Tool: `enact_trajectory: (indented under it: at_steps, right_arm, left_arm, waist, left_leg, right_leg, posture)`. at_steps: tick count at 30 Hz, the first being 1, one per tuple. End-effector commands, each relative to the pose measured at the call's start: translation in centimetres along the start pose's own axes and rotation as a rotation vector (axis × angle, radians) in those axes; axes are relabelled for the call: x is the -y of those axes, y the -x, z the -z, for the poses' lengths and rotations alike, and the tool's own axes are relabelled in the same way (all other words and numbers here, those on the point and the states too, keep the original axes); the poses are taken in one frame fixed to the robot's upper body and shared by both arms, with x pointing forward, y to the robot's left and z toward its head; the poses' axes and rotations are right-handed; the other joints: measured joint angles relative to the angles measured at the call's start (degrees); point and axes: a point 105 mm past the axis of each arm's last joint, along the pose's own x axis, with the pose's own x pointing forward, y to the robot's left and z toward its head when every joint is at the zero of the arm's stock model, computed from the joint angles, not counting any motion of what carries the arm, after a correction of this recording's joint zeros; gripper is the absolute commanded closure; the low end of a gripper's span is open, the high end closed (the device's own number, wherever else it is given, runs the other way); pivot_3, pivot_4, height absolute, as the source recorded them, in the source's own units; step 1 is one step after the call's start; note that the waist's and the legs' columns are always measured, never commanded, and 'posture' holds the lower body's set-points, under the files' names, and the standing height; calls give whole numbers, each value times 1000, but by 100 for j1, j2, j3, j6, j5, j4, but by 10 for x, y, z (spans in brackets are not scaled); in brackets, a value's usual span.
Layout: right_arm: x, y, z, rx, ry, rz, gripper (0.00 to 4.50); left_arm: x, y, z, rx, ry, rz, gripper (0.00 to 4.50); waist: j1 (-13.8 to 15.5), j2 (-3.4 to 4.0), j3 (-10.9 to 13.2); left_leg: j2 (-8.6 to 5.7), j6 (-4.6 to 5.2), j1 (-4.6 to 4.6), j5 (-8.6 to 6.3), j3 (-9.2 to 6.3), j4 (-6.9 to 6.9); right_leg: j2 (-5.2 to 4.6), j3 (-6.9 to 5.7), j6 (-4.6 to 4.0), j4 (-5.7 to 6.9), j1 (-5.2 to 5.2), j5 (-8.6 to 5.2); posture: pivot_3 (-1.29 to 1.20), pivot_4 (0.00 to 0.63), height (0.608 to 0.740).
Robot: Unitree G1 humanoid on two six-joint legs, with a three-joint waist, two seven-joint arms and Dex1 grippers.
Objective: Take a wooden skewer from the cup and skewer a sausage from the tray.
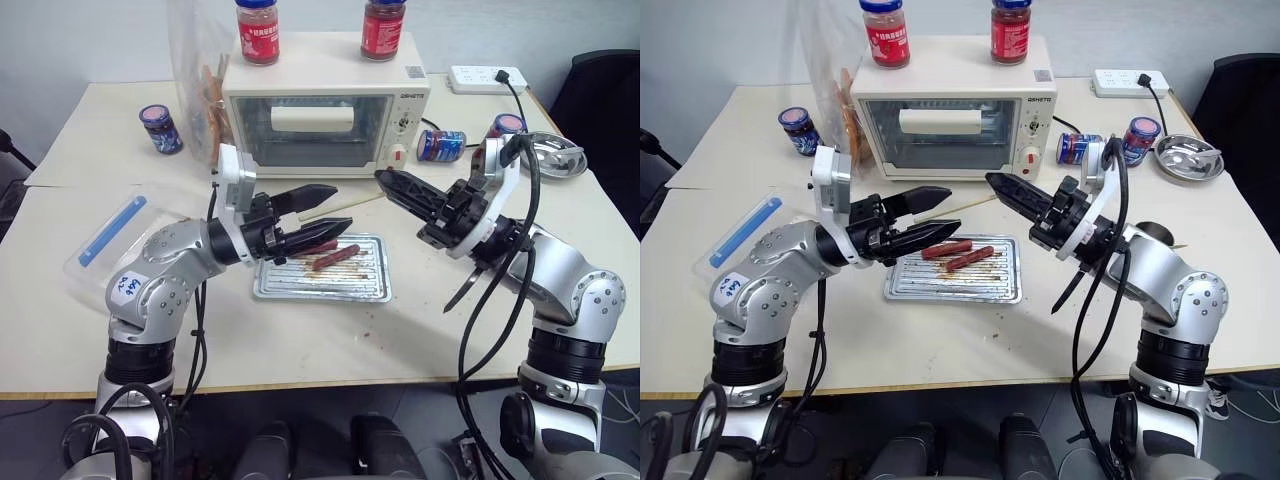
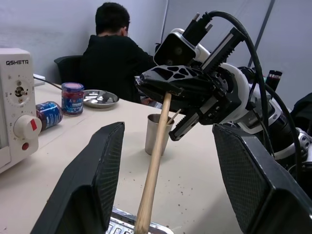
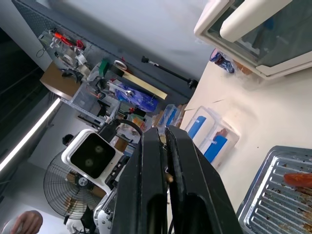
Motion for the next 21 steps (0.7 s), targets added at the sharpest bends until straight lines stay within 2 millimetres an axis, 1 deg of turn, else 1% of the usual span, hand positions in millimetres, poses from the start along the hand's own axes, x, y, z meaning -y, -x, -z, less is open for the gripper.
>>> enact_trajectory:
  at_steps: [1, 2, 4, 5, 10, 19, 21]
  right_arm:
    - [-14, 0, 2, 2, 30, -52, 4500]
    - [-14, 1, 2, 3, 31, -53, 4500]
    - [-15, 1, 2, 4, 31, -53, 4500]
    - [-15, 1, 2, 5, 32, -53, 4500]
    - [-16, 2, 1, 11, 37, -60, 4500]
    - [-18, 3, 3, 2, 41, -72, 4500]
    - [-18, 3, 3, 1, 42, -73, 4500]
  left_arm:
    - [5, -4, -11, 35, -30, 30, 1399]
    - [4, -4, -11, 38, -28, 31, 1399]
    - [4, -5, -11, 50, -20, 33, 1756]
    - [4, -5, -11, 50, -20, 33, 1846]
    - [3, -5, -6, 11, -22, 39, 2974]
    - [5, -5, -5, 9, -22, 47, 2974]
    - [5, -4, -6, 19, -19, 47, 3322]
  waist:
    - [-1, 0, 0]
    - [-1, 0, 0]
    - [-1, 0, 0]
    - [1, 0, 0]
    - [-1, 0, 0]
    - [0, 0, 0]
    - [-2, 0, 0]
  left_leg:
    - [0, 0, 0, 0, 0, 0]
    - [0, 0, 0, 0, 0, 0]
    - [0, 0, 0, 0, 0, 0]
    - [0, 0, 0, 0, 0, 0]
    - [0, 0, 0, 0, 0, -1]
    - [0, 0, 0, 0, 0, -2]
    - [0, 0, 0, 0, 0, -2]
  right_leg:
    - [0, 0, 0, 0, 0, 0]
    - [0, 0, 0, 0, 0, 0]
    - [0, 0, 0, 0, 0, 0]
    - [0, 0, 0, 0, 0, 0]
    - [0, 0, 0, -1, 0, 0]
    - [-1, 1, 0, -2, 0, 0]
    - [-1, 1, 0, -2, 0, 0]
  posture:
    - [0, 150, 740]
    - [0, 150, 740]
    - [0, 150, 740]
    - [0, 150, 740]
    - [0, 150, 740]
    - [0, 150, 740]
    - [0, 150, 740]
